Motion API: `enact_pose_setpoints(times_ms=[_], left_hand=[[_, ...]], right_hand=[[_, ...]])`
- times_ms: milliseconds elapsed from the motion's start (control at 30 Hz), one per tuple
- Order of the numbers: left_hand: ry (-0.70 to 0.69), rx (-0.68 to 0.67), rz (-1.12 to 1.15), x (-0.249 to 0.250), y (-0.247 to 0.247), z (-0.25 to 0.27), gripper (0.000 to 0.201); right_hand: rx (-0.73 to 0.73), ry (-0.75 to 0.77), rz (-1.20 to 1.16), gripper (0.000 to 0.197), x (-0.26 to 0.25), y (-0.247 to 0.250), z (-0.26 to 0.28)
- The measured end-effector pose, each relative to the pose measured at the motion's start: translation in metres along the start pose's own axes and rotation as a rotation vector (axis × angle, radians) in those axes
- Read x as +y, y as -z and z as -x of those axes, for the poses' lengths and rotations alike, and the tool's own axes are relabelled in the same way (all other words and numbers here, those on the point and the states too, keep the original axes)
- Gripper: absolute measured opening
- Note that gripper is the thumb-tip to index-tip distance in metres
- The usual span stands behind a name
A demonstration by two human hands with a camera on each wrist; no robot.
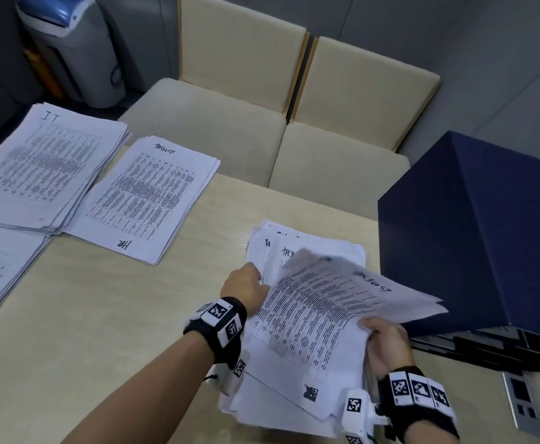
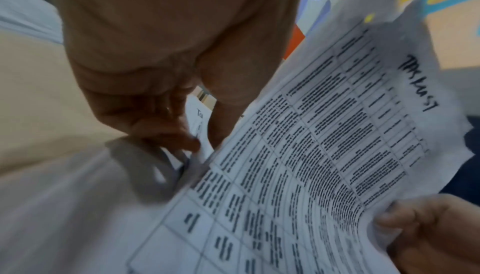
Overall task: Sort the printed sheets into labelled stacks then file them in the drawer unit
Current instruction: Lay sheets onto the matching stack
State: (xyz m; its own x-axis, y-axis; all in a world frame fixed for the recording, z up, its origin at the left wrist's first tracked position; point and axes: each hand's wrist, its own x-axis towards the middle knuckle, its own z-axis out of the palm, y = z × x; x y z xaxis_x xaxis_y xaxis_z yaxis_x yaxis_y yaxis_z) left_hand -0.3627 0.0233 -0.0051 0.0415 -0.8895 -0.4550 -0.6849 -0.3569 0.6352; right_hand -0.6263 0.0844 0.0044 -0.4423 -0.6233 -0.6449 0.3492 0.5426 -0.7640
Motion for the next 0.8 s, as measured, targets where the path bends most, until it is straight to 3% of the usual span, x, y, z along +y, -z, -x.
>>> enact_pose_setpoints(times_ms=[100,233,367,467,500,533,600,700,800], left_hand=[[-0.136,0.015,0.08,0.005,0.0,0.003,0.005],[-0.264,-0.097,0.461,-0.002,0.006,0.006,0.024],[-0.317,-0.039,0.523,-0.002,0.012,0.004,0.03],[-0.146,0.257,0.31,-0.01,0.01,-0.004,0.011],[-0.045,0.313,0.196,-0.016,0.01,-0.006,0.017],[0.051,0.31,0.092,-0.021,0.009,-0.008,0.029],[0.146,0.232,0.036,-0.029,0.007,-0.011,0.036],[0.073,0.214,0.014,-0.032,0.01,-0.012,0.026],[-0.05,0.197,-0.23,-0.03,0.019,-0.015,0.025]], right_hand=[[0.022,0.016,0.016,0.016,0.0,0.005,-0.005],[0.046,0.013,0.05,0.019,-0.003,0.005,-0.003],[0.05,0.072,0.14,0.013,-0.006,-0.004,0.003],[0.047,0.104,0.173,0.028,-0.003,-0.007,0.005],[0.035,0.118,0.175,0.029,-0.002,-0.008,0.007],[0.015,0.124,0.159,0.03,-0.003,-0.009,0.008],[-0.019,0.119,0.11,0.038,-0.004,-0.014,0.011],[-0.048,0.097,0.099,0.036,-0.006,-0.018,0.014],[-0.095,0.085,0.065,0.023,-0.011,-0.02,0.023]])
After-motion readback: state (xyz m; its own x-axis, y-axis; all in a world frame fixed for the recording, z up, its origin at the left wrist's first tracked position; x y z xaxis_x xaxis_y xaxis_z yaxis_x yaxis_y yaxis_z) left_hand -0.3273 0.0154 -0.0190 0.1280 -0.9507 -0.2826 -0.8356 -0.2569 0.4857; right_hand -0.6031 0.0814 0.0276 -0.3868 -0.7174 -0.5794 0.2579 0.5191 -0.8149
